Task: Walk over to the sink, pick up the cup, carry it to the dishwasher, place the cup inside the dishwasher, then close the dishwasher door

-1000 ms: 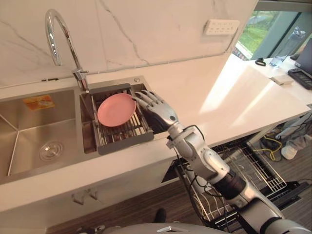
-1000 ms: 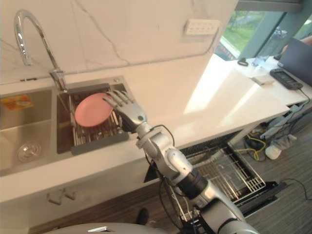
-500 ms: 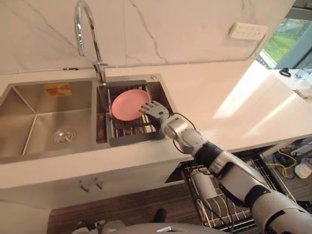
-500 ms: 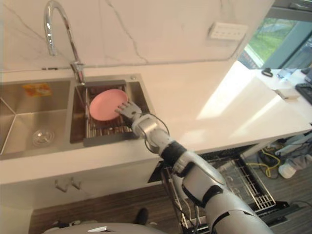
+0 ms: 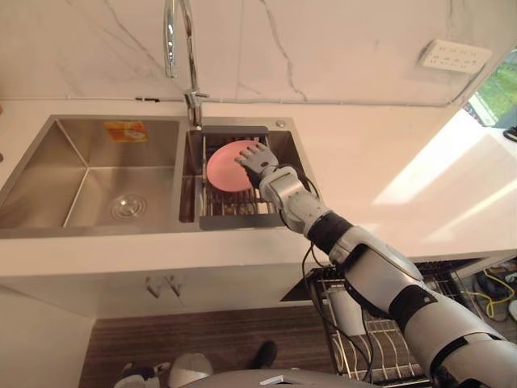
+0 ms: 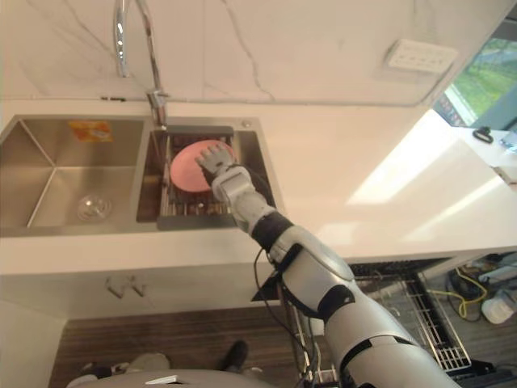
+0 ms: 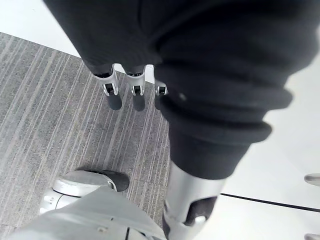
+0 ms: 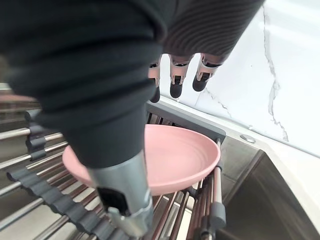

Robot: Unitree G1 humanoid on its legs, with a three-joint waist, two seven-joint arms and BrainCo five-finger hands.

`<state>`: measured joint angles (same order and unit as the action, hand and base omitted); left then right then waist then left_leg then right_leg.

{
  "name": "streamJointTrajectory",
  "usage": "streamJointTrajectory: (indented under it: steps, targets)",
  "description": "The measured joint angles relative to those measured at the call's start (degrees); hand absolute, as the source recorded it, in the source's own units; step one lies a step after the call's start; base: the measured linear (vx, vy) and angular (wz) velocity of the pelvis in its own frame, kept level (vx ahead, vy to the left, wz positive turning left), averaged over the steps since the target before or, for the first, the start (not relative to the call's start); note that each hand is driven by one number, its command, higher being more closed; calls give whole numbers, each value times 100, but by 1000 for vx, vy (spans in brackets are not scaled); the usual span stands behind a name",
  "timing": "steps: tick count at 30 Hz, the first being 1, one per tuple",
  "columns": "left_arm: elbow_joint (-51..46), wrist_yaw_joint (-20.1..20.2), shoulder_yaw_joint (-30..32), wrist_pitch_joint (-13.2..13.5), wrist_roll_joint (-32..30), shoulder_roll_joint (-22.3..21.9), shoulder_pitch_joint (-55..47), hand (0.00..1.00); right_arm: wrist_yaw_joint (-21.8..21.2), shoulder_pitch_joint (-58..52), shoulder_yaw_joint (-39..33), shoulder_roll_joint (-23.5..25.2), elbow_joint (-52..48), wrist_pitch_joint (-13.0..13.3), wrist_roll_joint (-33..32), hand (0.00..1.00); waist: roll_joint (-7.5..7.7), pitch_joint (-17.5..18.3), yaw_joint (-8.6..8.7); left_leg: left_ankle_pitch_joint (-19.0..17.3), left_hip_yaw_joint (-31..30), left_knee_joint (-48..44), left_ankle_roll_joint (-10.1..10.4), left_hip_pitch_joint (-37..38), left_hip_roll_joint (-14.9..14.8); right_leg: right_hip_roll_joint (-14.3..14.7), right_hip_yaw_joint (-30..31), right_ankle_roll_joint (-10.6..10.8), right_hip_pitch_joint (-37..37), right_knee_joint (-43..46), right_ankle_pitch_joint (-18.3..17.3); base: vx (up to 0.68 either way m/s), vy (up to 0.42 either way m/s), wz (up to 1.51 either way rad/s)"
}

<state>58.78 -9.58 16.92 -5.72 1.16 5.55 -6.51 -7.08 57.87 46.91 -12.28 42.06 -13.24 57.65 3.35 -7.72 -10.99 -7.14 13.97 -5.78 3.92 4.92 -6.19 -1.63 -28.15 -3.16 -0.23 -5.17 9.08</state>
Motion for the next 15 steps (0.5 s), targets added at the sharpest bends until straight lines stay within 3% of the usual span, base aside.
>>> streamJointTrajectory:
  steps: [12, 15]
  targets:
    - [-189, 48, 49, 19, -30, 6, -28, 0, 27, 5, -52, 66, 687, -115, -168, 0, 13, -47, -145, 3, -126, -25, 4, -63, -1, -10, -100, -2, 11, 1, -5, 12, -3, 4]
    - [-188, 78, 89, 21, -30, 9, -34, 0, 197, 14, -67, 91, 872, -140, -254, 0, 18, -53, -207, 3, -141, -37, 4, -72, -1, -12, -106, -2, 17, 2, -5, 3, -9, 1]
